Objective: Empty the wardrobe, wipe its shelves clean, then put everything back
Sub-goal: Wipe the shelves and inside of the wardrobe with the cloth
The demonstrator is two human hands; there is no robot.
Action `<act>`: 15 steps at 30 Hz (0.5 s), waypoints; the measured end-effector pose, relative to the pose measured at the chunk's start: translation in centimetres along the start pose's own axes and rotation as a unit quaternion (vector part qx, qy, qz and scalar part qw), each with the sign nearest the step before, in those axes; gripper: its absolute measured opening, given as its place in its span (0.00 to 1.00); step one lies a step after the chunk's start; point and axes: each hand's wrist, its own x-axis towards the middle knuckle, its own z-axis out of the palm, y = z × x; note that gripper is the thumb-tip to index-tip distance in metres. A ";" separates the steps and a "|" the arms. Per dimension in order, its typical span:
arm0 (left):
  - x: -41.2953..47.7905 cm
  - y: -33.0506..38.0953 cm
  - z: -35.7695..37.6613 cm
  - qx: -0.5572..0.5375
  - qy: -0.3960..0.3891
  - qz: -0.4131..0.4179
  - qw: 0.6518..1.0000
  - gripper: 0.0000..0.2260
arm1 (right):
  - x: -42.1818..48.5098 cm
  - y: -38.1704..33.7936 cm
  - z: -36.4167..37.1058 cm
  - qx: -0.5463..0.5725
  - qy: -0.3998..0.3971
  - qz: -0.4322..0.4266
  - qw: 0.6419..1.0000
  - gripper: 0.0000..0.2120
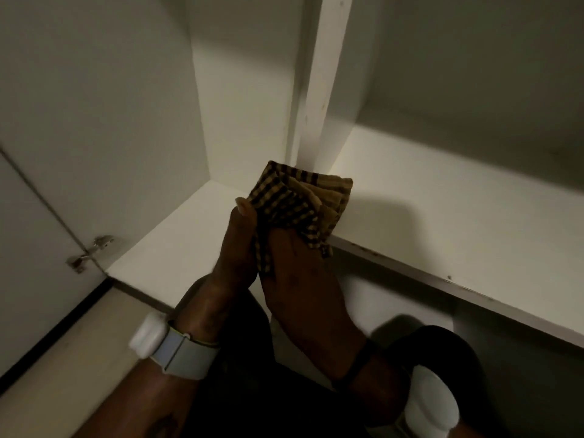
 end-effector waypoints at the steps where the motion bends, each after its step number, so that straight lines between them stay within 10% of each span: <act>1: 0.3 0.0 -0.6 0.002 -0.001 0.024 1.000 0.09 | 0.0 -0.1 0.0 0.014 -0.016 0.012 1.000 0.16; 7: 2.5 0.0 -6.6 0.137 -0.021 0.053 0.989 0.15 | 0.0 -1.1 3.1 0.103 -0.109 -0.006 0.989 0.10; 15: 8.6 -3.2 -15.9 0.401 -0.050 -0.278 0.872 0.11 | -3.1 0.1 15.0 0.002 -0.295 0.026 0.955 0.13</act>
